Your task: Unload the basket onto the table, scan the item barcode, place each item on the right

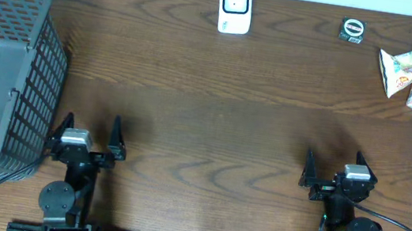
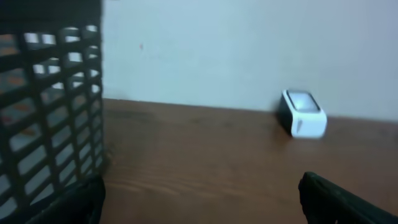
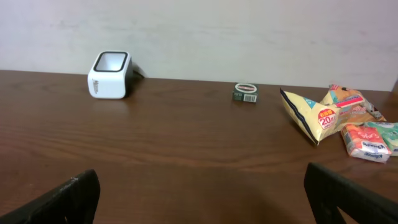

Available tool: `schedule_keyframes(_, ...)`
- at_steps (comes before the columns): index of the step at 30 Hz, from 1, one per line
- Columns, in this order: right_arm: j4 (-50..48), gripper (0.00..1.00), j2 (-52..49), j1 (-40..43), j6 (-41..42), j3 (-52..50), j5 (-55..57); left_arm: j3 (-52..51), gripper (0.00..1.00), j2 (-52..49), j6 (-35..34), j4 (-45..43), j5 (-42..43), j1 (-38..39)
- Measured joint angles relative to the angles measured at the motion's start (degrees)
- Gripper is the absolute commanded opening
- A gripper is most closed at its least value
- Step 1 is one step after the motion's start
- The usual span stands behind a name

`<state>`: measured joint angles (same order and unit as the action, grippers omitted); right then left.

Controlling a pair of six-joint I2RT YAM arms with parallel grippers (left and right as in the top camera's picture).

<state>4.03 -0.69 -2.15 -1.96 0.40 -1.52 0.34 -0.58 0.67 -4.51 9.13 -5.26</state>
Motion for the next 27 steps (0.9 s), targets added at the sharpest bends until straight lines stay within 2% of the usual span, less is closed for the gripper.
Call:
schedule_keyframes(3,0.04,0.99,0.00,0.00,-0.02,0.00,0.00,0.02,0.98,-0.09,3.56,4.13,-0.11,0.90)
schedule_keyframes(8,0.00,0.99,0.00,0.00,0.00,0.00,0.00,0.35,0.98,0.00,5.31,5.09,-0.96,0.92)
schedule_keyframes(21,0.00,0.99,0.00,0.00,-0.02,0.00,0.00,0.70,0.98,0.00,5.55,6.12,-5.66,4.28)
schedule_keyframes(27,0.00,0.99,0.00,0.00,-0.02,0.00,0.00,0.74,0.98,0.00,3.06,6.21,-6.84,4.31)
